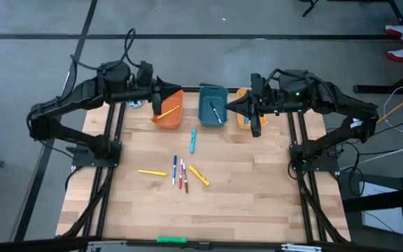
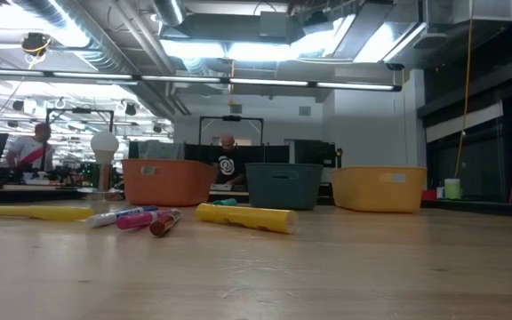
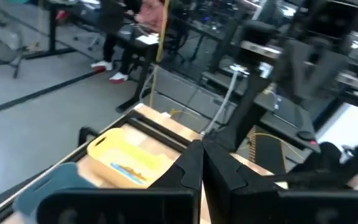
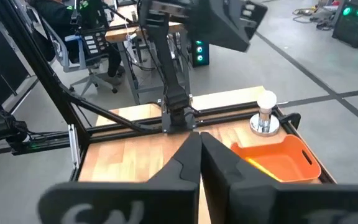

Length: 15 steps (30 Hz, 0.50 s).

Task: Pick & Place Markers
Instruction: Put the yellow pen into the orange bin

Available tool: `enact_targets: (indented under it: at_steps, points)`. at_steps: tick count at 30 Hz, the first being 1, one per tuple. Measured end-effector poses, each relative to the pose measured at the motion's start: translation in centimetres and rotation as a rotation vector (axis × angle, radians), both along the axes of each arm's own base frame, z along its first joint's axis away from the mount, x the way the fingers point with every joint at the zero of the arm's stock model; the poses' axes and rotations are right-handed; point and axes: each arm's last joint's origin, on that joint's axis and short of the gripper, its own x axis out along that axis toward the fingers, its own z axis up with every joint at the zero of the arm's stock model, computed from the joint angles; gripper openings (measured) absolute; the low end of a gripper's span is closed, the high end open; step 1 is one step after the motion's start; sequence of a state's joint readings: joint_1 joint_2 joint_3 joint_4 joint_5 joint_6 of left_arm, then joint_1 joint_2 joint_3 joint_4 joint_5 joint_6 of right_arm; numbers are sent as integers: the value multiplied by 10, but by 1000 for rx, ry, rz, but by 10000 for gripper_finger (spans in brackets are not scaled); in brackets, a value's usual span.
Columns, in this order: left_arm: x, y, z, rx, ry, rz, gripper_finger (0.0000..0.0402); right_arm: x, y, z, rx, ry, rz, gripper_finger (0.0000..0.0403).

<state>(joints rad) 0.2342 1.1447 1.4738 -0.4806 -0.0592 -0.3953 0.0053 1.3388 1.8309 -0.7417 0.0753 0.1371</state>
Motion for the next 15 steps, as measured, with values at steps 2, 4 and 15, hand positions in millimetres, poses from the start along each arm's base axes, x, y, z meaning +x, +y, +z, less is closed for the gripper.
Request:
enact_targets:
  at_steps: [2, 4, 15]
  points:
    - [2, -8, 1, 16, -5, -36, 2, 0, 2, -1, 7, 10, 9, 8]
    - [4, -16, 2, 39, -13, -78, 2, 0, 4, -2, 15, 20, 44, 4]
    - [9, -69, 6, 198, -53, -384, 2, -3, 21, -9, 31, 95, 142, 2]
